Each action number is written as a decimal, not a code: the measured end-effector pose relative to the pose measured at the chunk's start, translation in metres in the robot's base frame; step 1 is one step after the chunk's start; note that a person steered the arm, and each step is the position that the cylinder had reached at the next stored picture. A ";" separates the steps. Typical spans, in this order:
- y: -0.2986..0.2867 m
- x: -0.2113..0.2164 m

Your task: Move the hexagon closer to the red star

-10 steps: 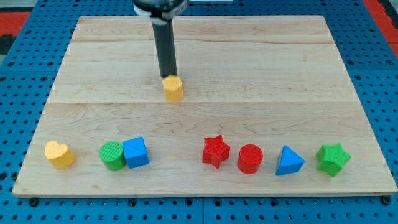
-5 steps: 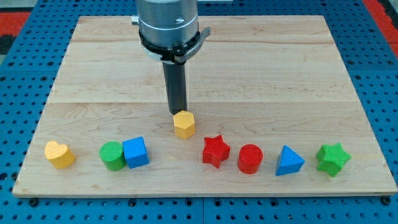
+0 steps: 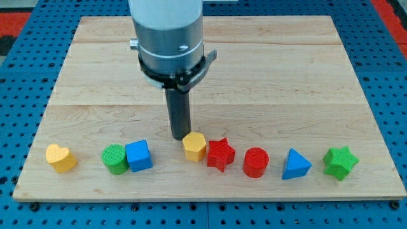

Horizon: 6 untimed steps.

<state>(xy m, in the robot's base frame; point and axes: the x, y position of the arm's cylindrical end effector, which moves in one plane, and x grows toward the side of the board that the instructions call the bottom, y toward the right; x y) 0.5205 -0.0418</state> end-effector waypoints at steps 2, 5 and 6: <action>0.016 -0.014; 0.034 0.005; 0.032 0.013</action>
